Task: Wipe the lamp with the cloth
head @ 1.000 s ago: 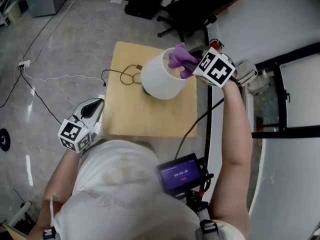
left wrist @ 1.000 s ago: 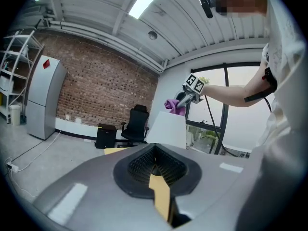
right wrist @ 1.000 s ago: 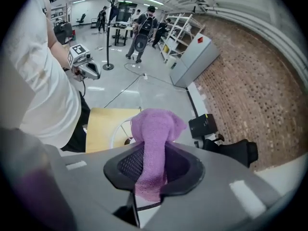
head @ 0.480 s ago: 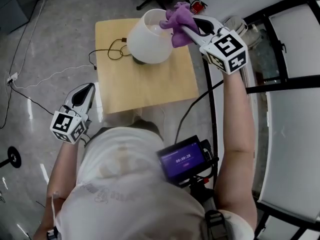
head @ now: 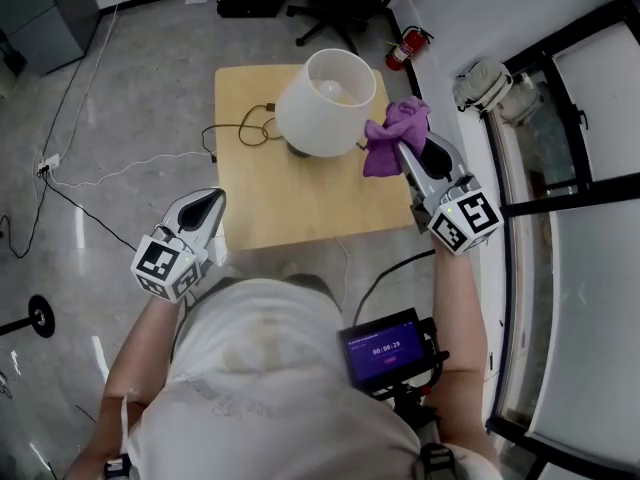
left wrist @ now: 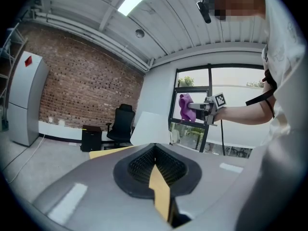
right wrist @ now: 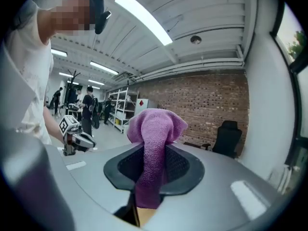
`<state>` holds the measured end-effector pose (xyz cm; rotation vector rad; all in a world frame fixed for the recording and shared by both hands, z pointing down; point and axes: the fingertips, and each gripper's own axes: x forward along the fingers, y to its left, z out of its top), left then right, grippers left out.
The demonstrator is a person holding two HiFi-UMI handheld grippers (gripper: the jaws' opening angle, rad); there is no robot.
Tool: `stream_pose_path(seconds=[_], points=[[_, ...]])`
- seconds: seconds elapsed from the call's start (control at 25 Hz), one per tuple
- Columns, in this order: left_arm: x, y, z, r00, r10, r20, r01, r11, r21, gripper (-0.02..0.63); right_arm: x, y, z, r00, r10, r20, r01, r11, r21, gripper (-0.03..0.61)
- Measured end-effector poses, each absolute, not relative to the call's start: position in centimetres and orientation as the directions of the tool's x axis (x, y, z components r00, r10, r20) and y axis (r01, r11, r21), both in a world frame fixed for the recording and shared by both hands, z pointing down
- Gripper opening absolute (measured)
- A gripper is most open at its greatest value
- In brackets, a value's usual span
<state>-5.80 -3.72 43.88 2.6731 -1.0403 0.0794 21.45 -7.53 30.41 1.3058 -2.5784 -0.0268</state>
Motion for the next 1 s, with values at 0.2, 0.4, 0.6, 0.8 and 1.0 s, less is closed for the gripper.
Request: stream_pose_path(seconds=[0.2, 0.4, 0.6, 0.8, 1.0], points=[[-3.4, -3.8, 43.1, 0.726, -0.673, 0.143, -0.687, -0.695, 0.212, 0.002, 22.5, -4.5, 33.6, -0.59, -0.797, 0.13, -0.805, 0.593, -0.015, 0.103], [0.0, -3.2, 42.7, 0.73, -0.668, 0.147, -0.683, -0.703, 0.198, 0.002, 23.5, -2.3, 37.3, -0.609, -0.787, 0.097, -0.791, 0.596, -0.135, 0.101], [3.1, -2.0, 42.6, 0.731, -0.663, 0.163, -0.683, -0.707, 0.184, 0.002, 24.7, -0.6, 40.3, -0.629, -0.77, 0.11, -0.774, 0.607, -0.18, 0.103], [4.8, -1.5, 42.6, 0.72, -0.67, 0.178, -0.694, -0.699, 0.174, 0.002, 25.5, -0.2, 41.0, -0.653, -0.752, 0.086, -0.752, 0.631, -0.191, 0.103], [6.4, -0.6, 42.9, 0.712, -0.677, 0.184, -0.701, -0.695, 0.156, 0.002, 26.3, 0.2, 41.3, -0.672, -0.738, 0.058, -0.733, 0.652, -0.192, 0.103]])
